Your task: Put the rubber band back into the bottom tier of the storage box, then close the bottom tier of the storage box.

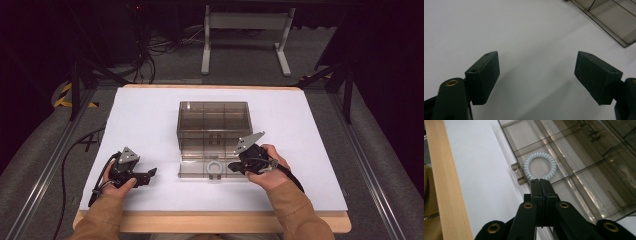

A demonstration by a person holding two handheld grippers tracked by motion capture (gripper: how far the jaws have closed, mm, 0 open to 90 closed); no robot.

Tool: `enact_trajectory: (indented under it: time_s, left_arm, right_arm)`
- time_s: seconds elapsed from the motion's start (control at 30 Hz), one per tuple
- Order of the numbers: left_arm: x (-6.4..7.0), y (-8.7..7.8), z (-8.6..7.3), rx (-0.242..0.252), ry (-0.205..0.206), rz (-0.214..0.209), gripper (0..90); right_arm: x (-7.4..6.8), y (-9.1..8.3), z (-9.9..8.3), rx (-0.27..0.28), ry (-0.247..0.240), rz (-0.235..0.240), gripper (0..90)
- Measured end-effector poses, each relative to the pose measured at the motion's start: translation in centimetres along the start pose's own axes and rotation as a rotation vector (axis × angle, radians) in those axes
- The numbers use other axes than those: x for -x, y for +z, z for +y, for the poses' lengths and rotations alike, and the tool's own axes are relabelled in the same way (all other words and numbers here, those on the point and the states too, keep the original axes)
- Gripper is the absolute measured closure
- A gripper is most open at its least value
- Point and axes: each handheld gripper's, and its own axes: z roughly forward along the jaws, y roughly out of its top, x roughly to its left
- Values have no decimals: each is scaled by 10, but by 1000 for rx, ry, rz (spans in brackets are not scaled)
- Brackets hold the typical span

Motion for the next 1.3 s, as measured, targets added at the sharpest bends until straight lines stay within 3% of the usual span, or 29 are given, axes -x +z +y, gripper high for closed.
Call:
enact_trajectory:
  time_s: [0.9, 1.3]
  left_arm:
    - [1, 1, 1, -3, 6, -1, 212]
    - [1, 1, 1, -7, 7, -3, 211]
  right_arm:
    - [-10, 23, -4, -127, -81, 97, 900]
    - [-15, 36, -3, -188, -114, 104, 900]
